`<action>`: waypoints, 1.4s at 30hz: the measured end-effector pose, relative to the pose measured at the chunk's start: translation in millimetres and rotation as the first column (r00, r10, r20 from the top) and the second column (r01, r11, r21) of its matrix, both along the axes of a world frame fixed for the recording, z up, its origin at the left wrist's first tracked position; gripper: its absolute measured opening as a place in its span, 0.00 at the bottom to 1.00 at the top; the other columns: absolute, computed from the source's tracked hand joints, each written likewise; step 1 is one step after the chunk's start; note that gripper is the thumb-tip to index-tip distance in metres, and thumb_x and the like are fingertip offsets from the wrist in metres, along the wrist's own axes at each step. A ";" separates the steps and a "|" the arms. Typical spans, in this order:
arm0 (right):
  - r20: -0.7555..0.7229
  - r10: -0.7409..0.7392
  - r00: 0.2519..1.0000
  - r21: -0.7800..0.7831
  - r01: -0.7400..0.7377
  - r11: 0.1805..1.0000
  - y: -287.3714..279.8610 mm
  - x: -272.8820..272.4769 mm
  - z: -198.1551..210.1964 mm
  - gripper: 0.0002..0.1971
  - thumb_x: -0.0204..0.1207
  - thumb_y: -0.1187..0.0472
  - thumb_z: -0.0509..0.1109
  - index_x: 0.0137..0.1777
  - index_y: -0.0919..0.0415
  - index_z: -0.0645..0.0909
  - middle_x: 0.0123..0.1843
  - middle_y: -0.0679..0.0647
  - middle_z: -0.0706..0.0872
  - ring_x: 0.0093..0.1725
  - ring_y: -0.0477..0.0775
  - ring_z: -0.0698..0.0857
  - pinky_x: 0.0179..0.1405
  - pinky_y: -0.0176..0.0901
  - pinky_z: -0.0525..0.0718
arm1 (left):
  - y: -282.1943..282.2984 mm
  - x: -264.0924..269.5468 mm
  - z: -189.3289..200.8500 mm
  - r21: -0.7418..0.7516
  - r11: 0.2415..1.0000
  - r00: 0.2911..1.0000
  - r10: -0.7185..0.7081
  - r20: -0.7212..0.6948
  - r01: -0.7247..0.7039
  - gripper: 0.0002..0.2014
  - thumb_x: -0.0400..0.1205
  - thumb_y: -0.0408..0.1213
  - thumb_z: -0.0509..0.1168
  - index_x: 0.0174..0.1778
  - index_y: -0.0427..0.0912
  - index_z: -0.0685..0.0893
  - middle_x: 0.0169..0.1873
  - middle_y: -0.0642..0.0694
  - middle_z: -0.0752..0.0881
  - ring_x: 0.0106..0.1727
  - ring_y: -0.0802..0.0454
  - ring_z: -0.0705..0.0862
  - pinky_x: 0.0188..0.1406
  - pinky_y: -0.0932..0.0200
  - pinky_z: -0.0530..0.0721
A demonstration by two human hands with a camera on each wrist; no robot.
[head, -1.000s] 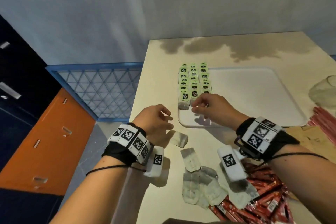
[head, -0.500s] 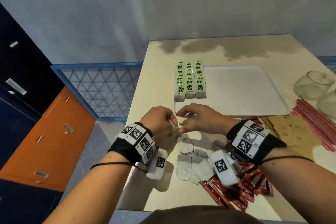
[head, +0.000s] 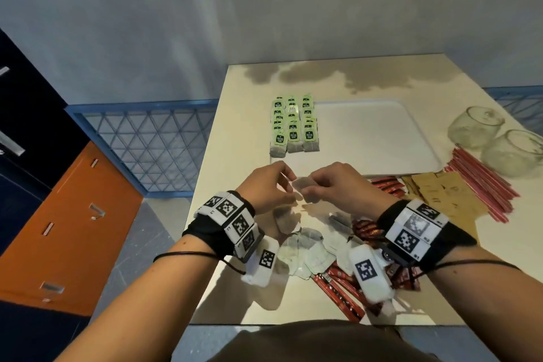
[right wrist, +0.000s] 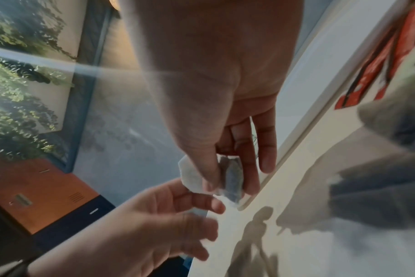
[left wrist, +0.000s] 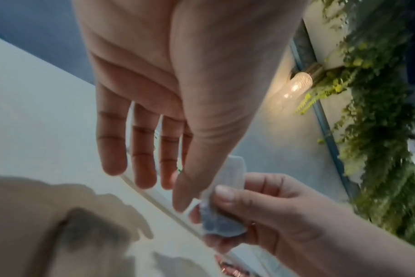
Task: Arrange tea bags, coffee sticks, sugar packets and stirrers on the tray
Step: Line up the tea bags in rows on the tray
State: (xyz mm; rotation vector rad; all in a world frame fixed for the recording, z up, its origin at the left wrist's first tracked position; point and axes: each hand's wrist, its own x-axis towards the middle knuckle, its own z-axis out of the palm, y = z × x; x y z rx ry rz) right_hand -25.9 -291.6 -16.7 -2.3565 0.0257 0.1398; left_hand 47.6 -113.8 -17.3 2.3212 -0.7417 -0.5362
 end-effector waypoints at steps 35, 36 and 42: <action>-0.230 -0.030 0.973 -0.075 0.014 0.997 -30.9 -47.9 -2.5 0.26 0.66 0.53 0.84 0.64 0.48 0.80 0.57 0.45 0.83 0.48 0.39 0.81 0.44 0.32 0.77 | -16.4 -31.2 -15.1 -0.200 0.959 0.914 0.108 -0.392 -0.199 0.04 0.77 0.29 0.71 0.38 0.40 0.83 0.36 0.40 0.86 0.39 0.42 0.88 0.48 0.38 0.90; -0.245 0.005 0.969 -0.134 -0.039 0.990 -31.2 -47.2 -4.4 0.28 0.65 0.54 0.84 0.66 0.48 0.80 0.58 0.45 0.82 0.47 0.37 0.79 0.42 0.31 0.75 | -15.2 -30.0 -14.2 -0.200 0.957 0.907 0.112 -0.407 -0.208 0.03 0.75 0.30 0.71 0.39 0.39 0.83 0.37 0.39 0.86 0.42 0.40 0.88 0.50 0.36 0.90; -0.217 0.058 0.974 -0.261 -0.115 0.958 -24.4 -34.4 -10.2 0.21 0.68 0.58 0.82 0.61 0.51 0.83 0.50 0.47 0.82 0.44 0.44 0.79 0.41 0.36 0.75 | -14.1 -23.6 -15.3 -0.207 0.929 0.859 0.174 -0.481 -0.305 0.07 0.73 0.33 0.71 0.44 0.39 0.80 0.48 0.34 0.89 0.50 0.35 0.90 0.49 0.36 0.90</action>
